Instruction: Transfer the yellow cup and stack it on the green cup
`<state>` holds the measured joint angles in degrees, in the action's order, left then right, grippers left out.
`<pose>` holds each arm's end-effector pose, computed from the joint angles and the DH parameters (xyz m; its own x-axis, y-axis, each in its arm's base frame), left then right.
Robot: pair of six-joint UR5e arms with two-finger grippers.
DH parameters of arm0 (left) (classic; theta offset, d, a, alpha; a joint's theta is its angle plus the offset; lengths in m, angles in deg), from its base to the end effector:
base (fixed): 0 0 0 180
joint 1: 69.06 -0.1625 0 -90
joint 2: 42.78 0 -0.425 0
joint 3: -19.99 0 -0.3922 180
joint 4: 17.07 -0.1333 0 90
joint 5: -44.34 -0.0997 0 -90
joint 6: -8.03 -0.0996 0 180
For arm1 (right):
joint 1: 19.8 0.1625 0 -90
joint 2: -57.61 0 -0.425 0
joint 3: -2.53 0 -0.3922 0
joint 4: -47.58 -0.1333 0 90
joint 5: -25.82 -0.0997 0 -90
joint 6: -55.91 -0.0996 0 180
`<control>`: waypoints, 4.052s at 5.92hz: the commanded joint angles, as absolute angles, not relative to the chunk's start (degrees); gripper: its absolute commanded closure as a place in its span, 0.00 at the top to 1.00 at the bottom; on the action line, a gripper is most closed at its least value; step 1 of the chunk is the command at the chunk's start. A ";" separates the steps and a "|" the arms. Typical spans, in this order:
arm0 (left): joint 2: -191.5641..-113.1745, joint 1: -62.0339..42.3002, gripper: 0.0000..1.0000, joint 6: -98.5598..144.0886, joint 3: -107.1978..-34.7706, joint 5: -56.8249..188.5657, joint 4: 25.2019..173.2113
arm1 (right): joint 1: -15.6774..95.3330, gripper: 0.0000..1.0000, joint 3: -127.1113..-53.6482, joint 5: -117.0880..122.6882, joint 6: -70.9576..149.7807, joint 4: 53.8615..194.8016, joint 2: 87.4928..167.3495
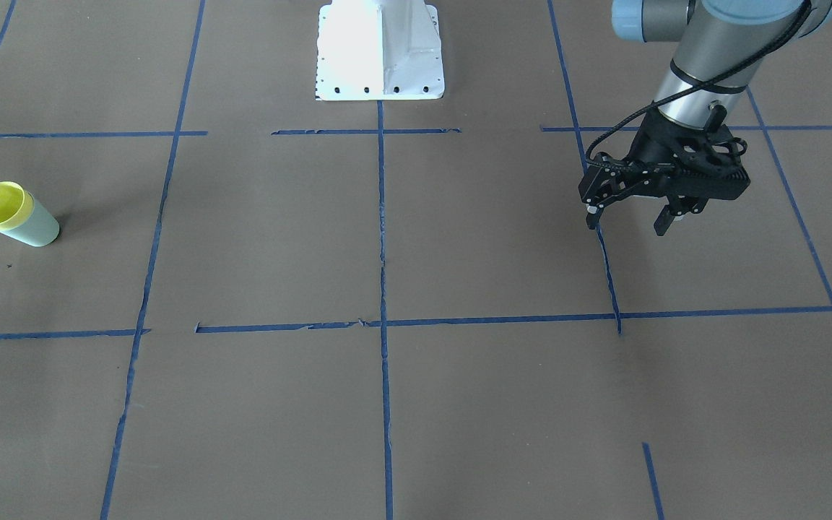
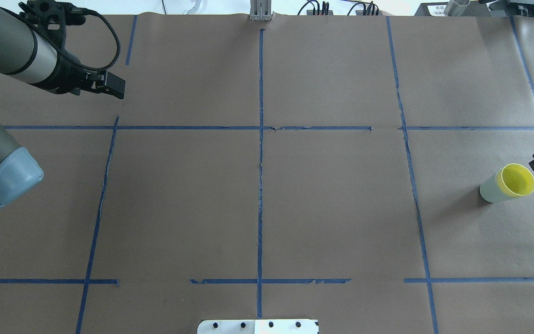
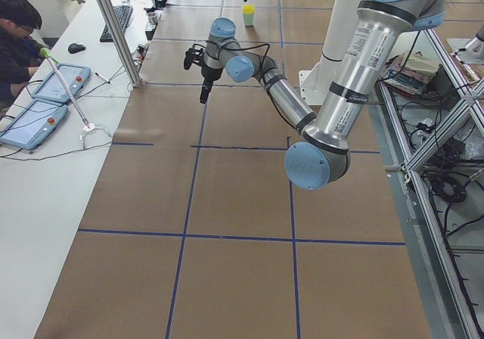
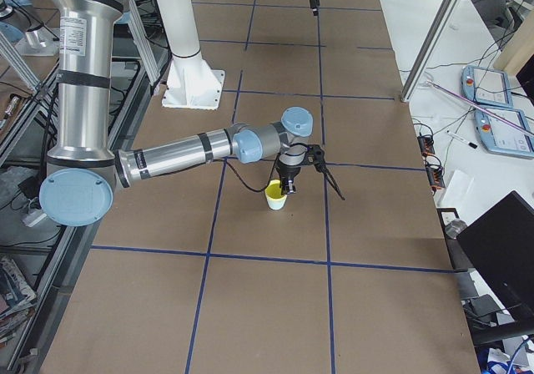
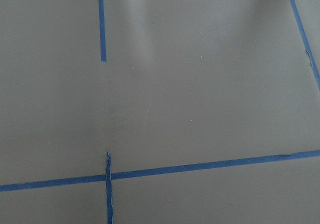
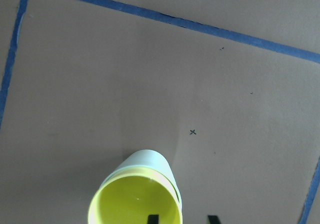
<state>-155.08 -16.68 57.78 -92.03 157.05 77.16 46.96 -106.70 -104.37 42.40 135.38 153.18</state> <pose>0.2769 -0.5147 0.2678 0.6664 0.1117 -0.7372 0.1618 0.9435 0.2892 -0.1167 -0.4467 0.5388 0.7035 -0.2442 0.6674 0.2213 0.9677 0.1207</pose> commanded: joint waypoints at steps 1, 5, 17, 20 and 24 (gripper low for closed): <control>-153.88 -16.59 1.00 56.04 -91.99 160.50 76.80 | 47.60 1.00 -106.72 -104.34 44.39 135.21 154.90; -145.26 2.41 1.00 14.32 -87.36 175.50 69.99 | 61.29 1.00 -108.29 -104.69 57.49 136.00 164.99; -126.45 19.53 1.00 -8.14 -77.58 175.91 65.19 | 64.83 1.00 -113.14 -107.42 56.79 146.37 165.28; -126.36 19.53 1.00 -8.14 -77.92 176.00 65.02 | 64.75 1.00 -113.05 -107.42 56.79 146.37 165.28; -126.36 19.53 1.00 -8.14 -78.01 176.00 64.84 | 64.75 1.00 -113.05 -107.42 56.79 146.37 165.28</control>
